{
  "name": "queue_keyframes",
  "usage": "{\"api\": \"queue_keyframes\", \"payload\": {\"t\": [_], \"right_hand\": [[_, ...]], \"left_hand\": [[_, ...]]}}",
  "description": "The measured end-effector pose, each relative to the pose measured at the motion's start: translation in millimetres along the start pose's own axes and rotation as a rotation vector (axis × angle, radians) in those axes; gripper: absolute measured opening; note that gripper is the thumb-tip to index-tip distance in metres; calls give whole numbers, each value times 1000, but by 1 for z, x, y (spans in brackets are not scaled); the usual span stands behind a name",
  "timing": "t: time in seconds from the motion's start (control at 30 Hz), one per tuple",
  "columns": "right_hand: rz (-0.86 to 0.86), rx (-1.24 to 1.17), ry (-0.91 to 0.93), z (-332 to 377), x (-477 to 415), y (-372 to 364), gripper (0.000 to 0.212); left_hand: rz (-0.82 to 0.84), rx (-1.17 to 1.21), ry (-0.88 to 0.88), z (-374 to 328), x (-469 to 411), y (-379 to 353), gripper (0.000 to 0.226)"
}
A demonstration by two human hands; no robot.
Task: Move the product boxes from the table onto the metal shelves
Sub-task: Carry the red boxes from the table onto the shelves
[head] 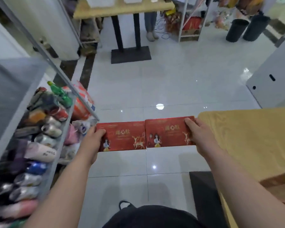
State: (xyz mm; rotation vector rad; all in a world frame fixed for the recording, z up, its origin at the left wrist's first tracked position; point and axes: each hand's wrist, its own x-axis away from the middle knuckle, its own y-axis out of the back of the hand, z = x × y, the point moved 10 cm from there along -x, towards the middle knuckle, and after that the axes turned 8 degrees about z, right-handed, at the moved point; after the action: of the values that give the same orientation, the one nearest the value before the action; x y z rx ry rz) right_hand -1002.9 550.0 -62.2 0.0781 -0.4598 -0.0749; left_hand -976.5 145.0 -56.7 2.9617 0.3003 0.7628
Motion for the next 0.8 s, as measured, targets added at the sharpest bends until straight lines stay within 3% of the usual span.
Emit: {"api": "queue_keyframes", "payload": {"t": [0.1,0.23,0.33,0.57,0.8], "right_hand": [[126,65,11,19,-24,-87,35],[343,188,62,42,-39,-197,28],[508,311,105,57,-41,-264,50],[877,550,235,87,-39,-385,76],[1229,608,401,122,36,-483,60]], "left_hand": [[-103,38,-5,6,7,74,18],[-289,171,11,26,36,160,13],[-346,248,22,46,61,200,37],[-728,395,59,83,141,236,27],[-1144,543,-3,94,258,231,28]]}}
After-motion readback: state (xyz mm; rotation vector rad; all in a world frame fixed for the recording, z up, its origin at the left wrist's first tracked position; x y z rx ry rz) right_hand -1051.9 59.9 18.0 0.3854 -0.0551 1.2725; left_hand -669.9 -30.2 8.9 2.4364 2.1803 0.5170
